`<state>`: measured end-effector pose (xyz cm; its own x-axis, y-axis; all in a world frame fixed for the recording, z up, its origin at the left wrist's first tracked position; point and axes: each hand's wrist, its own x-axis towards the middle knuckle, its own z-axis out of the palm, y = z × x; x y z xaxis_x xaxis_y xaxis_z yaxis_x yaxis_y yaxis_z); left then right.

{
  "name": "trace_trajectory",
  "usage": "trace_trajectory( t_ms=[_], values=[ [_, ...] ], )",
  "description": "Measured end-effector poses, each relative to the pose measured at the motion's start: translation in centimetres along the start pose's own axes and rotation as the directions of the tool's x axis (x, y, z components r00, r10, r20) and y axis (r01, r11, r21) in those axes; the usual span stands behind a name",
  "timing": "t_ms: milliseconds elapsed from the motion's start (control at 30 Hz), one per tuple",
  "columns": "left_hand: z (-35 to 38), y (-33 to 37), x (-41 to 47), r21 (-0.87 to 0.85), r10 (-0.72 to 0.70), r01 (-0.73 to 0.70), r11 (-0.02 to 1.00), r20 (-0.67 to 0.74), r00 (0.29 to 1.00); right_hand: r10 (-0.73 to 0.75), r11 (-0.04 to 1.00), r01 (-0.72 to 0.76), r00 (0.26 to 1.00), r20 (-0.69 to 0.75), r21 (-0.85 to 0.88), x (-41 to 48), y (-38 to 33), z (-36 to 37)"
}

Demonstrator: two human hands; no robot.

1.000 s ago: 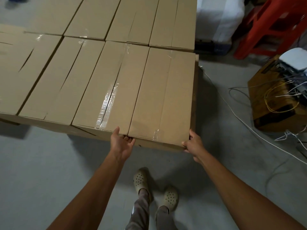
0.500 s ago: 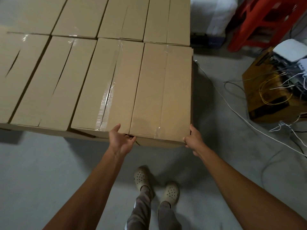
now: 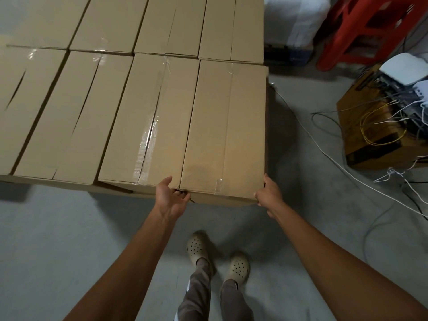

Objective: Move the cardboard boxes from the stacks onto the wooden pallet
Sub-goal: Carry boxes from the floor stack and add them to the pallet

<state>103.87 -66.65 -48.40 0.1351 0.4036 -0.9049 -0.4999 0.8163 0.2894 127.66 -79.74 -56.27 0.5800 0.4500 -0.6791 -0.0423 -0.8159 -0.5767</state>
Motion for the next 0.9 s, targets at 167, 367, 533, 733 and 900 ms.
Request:
trace_trajectory(
  t_ms=[167,367,533,733,900],
  values=[
    [0.3,-0.1,-0.2,0.008,-0.005,0.005,1.000,-0.011,1.000,-0.024,0.992,0.032,0.998,0.060,-0.123,-2.1,-1.8,-0.3],
    [0.6,-0.6,-1.2,0.197,0.039,-0.033,0.980,-0.027,0.999,-0.008,0.995,0.018,0.994,0.109,-0.098,-3.2,-3.0,-1.2],
    [3.5,-0.7,-6.4,0.627,0.400,-0.316,0.712,0.007,0.916,-0.181,0.956,0.206,0.975,0.132,-0.207,-7.5,-6.6,-3.1],
    [4.2,-0.1,-18.1,0.699,0.659,-0.715,-0.013,0.544,0.520,-0.514,0.857,0.514,0.858,0.012,-0.017,-19.4,-11.9,-6.5],
    [1.4,1.0,-25.6,0.569,0.694,-0.765,-0.303,0.681,0.232,-0.702,0.691,0.706,0.707,-0.086,0.153,-30.0,-13.1,-7.0]
  ],
)
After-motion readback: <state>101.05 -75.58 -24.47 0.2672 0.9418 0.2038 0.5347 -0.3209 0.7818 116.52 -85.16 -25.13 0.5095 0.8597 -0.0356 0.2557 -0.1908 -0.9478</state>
